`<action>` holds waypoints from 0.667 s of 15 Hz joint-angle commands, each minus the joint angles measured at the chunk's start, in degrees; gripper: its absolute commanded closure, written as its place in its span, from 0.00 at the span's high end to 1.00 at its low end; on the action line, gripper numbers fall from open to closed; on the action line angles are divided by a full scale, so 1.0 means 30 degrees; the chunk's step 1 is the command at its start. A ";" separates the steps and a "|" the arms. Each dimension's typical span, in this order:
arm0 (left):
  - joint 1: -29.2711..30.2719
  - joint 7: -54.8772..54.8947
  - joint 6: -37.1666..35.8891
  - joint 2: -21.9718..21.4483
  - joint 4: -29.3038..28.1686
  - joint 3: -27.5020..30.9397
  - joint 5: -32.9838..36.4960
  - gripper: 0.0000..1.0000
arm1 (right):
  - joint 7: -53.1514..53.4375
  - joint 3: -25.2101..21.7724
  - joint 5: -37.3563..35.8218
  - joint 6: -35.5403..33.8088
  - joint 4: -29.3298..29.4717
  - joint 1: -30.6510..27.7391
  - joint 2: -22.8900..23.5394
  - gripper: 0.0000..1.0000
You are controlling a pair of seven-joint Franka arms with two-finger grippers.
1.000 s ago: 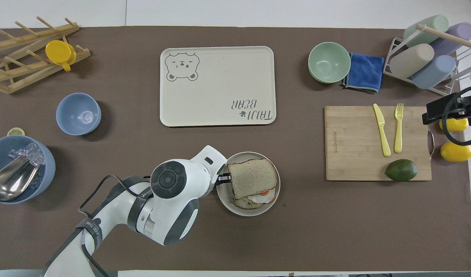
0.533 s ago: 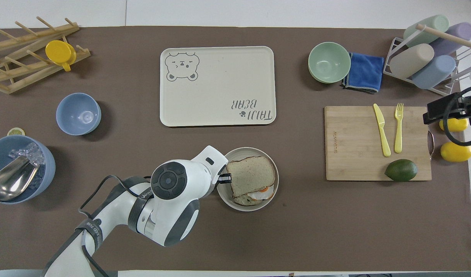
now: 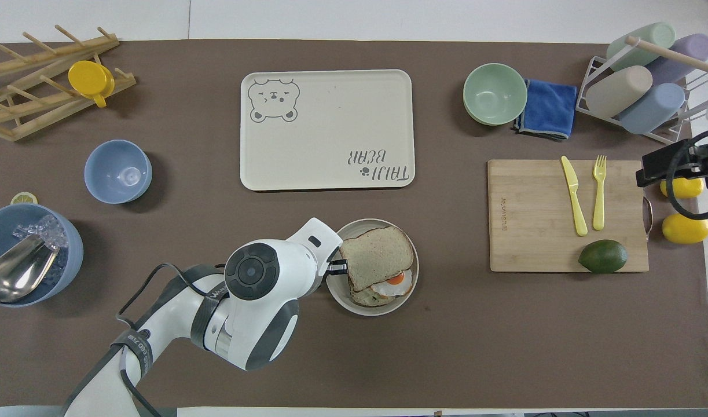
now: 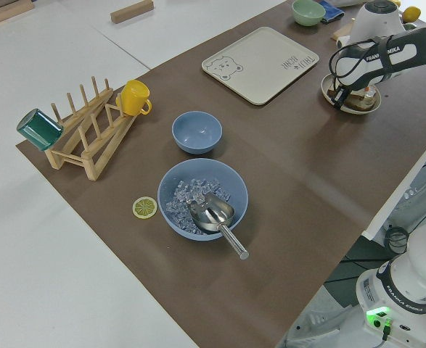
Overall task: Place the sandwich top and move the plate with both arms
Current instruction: 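Grip the white plate rim with the left gripper, then slide the plate with the left gripper onto the bear-print tray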
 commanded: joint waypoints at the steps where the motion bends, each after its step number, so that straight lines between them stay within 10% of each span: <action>1: 0.0232 0.0578 -0.0283 -0.0252 0.0435 0.0201 -0.0380 0.00 | 0.0206 0.0160 -0.0230 0.0308 -0.0146 -0.0116 -0.0213 1.00; 10: 0.3685 0.1662 -0.4883 0.0623 0.5998 0.0231 -0.0790 0.00 | 0.0206 0.0131 -0.0230 0.0337 -0.0146 -0.0116 -0.0213 1.00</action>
